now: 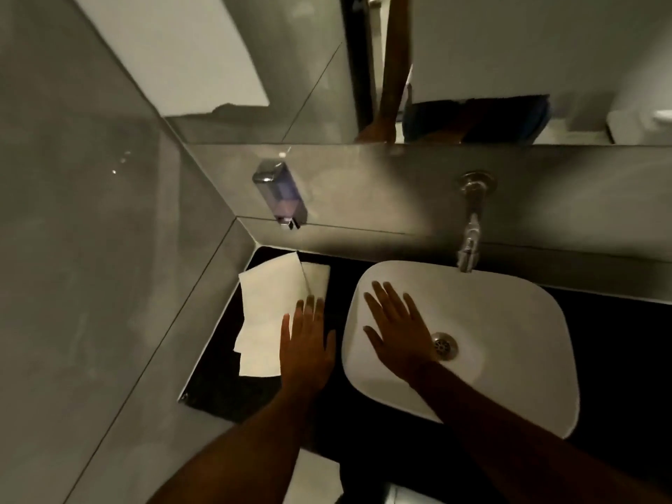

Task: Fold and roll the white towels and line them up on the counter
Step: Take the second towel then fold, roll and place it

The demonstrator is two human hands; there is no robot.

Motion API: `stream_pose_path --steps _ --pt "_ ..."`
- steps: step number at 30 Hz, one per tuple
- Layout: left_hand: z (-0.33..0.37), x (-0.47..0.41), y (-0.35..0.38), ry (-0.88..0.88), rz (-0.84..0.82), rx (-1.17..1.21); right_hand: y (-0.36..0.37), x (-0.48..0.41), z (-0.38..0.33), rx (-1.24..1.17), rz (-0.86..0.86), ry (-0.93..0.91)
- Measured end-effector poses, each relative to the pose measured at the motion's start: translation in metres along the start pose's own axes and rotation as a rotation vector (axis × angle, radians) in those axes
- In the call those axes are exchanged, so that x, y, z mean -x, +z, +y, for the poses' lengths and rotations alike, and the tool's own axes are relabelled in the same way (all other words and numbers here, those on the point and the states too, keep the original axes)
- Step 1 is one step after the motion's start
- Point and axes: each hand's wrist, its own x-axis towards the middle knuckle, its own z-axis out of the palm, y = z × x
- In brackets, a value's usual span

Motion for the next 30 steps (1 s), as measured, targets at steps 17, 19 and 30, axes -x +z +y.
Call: stream_pose_path --steps 17,19,30 --pt "-0.121 -0.080 0.108 -0.028 -0.248 0.079 0.096 -0.046 -0.104 0.011 -0.200 0.053" --pt "-0.125 -0.085 0.107 -0.024 -0.258 0.084 0.096 -0.044 -0.103 0.033 -0.190 0.021" --pt "-0.172 -0.127 0.075 -0.106 -0.190 0.384 0.093 -0.060 -0.114 -0.073 -0.044 0.031"
